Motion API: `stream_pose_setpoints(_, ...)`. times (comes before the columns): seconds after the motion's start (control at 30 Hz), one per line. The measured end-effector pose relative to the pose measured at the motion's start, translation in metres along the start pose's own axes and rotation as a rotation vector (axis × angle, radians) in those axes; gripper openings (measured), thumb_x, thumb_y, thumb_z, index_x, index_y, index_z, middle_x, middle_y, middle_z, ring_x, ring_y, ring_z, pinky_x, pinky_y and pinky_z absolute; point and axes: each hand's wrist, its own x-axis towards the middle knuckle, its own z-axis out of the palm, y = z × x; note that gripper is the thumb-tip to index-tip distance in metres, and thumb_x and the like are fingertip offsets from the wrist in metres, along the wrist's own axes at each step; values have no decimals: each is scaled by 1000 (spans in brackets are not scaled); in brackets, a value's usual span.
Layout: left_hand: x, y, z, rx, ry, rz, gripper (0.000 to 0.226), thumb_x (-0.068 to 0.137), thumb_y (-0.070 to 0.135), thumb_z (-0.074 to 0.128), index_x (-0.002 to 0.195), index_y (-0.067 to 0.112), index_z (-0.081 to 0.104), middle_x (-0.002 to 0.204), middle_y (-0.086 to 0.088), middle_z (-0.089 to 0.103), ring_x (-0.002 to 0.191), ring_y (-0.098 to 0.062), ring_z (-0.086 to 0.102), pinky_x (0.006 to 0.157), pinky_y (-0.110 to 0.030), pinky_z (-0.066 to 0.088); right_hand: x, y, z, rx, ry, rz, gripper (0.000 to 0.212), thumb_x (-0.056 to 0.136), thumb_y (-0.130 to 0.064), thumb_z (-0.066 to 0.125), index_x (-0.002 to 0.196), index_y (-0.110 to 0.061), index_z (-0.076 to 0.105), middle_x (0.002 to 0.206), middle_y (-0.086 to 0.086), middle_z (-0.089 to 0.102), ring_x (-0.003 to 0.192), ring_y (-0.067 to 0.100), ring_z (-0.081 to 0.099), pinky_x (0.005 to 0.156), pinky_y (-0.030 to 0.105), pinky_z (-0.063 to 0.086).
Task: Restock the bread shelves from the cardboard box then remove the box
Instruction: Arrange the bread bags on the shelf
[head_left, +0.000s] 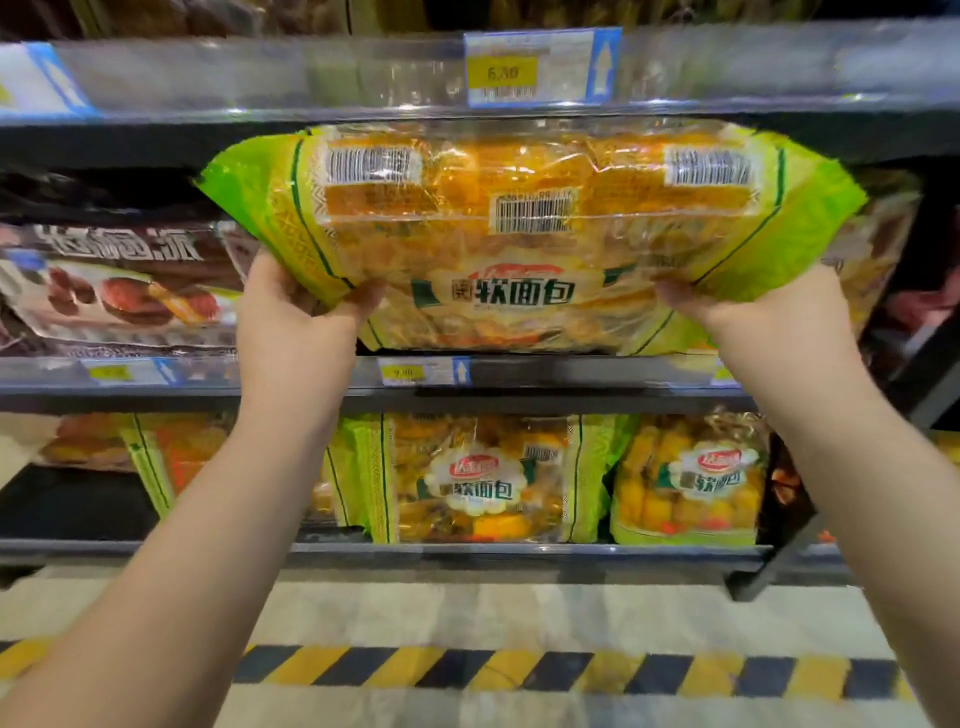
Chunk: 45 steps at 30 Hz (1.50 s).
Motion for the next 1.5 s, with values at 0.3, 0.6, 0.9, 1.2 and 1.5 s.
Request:
stream_pose_setpoints(0.3, 14, -34, 1, 2, 29, -67, 40, 88, 7, 78, 110, 34, 58, 104, 20, 71, 97, 6, 69, 88, -16, 55, -9, 0, 73, -106, 70, 25, 30, 88, -30, 81, 115, -32, 67, 94, -27, 64, 72, -28, 54, 65, -5, 41)
stream_pose_setpoints(0.6, 26, -58, -1, 112, -157, -196, 76, 88, 34, 80, 148, 25, 33, 140, 10, 56, 127, -5, 57, 114, -38, 45, 2, 27, 91, -184, 194, 82, 63, 91, -49, 69, 141, -20, 44, 115, -6, 63, 101, 14, 60, 92, 38, 51)
stream_pose_setpoints(0.9, 25, -67, 5, 574, -354, -31, 43, 100, 33, 62, 136, 24, 39, 110, 18, 53, 93, -8, 54, 74, -31, 39, -9, 55, 92, -501, 55, 54, 61, 100, -34, 62, 149, -13, 33, 89, -11, 54, 73, 9, 52, 58, 27, 34)
stream_pose_setpoints(1.2, 20, -78, 13, 394, -374, -30, 67, 106, 23, 52, 161, 34, 15, 153, 23, 32, 126, 6, 43, 106, -28, 35, -12, 49, 93, -546, 93, -35, 57, 109, -24, 43, 162, -25, 19, 110, -10, 49, 91, 13, 50, 78, 33, 39)
stream_pose_setpoints(1.5, 21, -73, 19, 650, -365, -82, 82, 103, 27, 56, 164, 34, 1, 95, -3, 62, 66, -18, 57, 65, -40, 48, -11, 43, 99, -819, -87, 72, 62, 103, -25, 49, 156, -13, 20, 118, 9, 49, 89, 29, 46, 89, 50, 45)
